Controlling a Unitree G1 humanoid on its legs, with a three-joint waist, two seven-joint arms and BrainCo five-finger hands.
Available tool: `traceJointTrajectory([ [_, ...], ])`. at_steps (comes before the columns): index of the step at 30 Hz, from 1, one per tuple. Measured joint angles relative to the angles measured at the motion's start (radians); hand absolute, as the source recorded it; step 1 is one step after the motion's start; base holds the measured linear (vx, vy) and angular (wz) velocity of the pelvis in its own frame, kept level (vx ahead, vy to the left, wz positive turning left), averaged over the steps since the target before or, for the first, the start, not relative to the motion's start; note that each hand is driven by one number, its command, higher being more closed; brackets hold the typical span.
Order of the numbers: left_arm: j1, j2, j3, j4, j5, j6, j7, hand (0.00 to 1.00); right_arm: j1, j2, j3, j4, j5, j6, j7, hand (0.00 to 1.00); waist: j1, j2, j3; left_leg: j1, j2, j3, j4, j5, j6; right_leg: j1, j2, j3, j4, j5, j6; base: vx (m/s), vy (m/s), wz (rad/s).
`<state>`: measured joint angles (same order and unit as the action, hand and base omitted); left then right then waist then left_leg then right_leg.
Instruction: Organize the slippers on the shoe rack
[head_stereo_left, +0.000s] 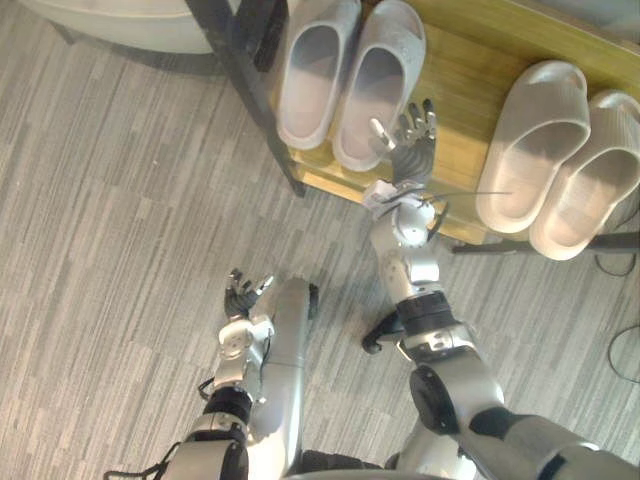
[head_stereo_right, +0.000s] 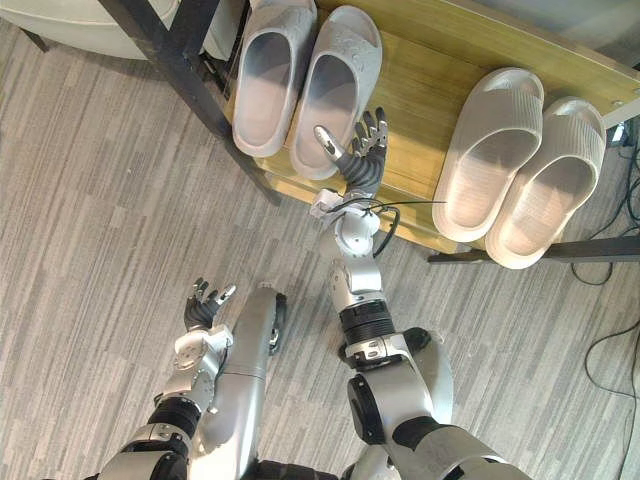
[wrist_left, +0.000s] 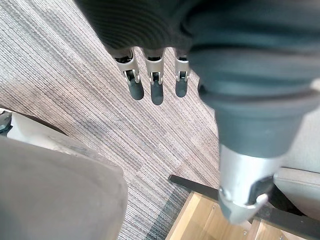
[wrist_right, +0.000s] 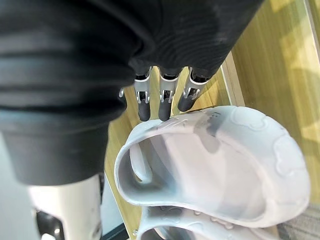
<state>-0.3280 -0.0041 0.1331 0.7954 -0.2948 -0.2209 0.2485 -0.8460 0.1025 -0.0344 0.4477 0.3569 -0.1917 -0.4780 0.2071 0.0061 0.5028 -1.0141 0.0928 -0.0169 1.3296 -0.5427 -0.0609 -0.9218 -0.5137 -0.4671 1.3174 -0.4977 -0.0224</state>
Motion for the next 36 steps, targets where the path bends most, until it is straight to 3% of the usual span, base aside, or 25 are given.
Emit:
traceJointTrajectory([
  [8,-0.003,-0.009,0.007,0.006,0.003,0.013,0.012,0.00,-0.009,0.001,-0.001,0.005,0.014,0.016,-0.006,0.00,0.010,0.008,-0.008,0.000,0.002,-0.001,0.002,0.002,-0.002,0.000,0.001,0.000,0.003,-0.001,-0.004,0.00,0.000,0.00],
  [17,0.016,-0.011,0.007,0.038,0.020,0.032,0.012,0.00,0.031,0.001,0.000,-0.076,-0.114,0.067,-0.014,0.00,0.006,0.017,-0.038,0.034,0.006,0.004,0.004,0.001,0.000,0.031,0.004,0.004,0.002,-0.001,-0.007,0.00,0.000,0.00],
  [21,0.052,-0.005,0.007,0.037,0.021,0.032,0.010,0.00,0.099,0.001,-0.001,-0.128,-0.194,0.073,-0.013,0.00,-0.005,0.017,-0.046,0.078,0.012,0.012,-0.004,-0.002,0.006,0.072,0.009,0.005,-0.013,-0.001,-0.006,-0.02,0.010,-0.05],
  [32,0.102,0.012,0.007,0.040,0.018,0.031,-0.001,0.00,0.154,-0.010,0.000,-0.195,-0.251,0.084,-0.013,0.00,-0.033,0.016,-0.055,0.150,0.025,0.043,-0.036,-0.002,0.008,0.118,0.016,0.017,-0.040,0.013,-0.025,0.00,0.004,-0.06],
  [36,0.155,0.025,0.001,0.043,0.035,0.039,-0.018,0.00,0.338,-0.028,0.104,-0.361,-0.371,0.084,0.008,0.00,-0.052,0.007,-0.057,0.292,0.037,0.075,-0.144,0.008,0.014,0.236,0.047,0.013,-0.141,0.040,-0.010,0.05,-0.004,-0.14],
])
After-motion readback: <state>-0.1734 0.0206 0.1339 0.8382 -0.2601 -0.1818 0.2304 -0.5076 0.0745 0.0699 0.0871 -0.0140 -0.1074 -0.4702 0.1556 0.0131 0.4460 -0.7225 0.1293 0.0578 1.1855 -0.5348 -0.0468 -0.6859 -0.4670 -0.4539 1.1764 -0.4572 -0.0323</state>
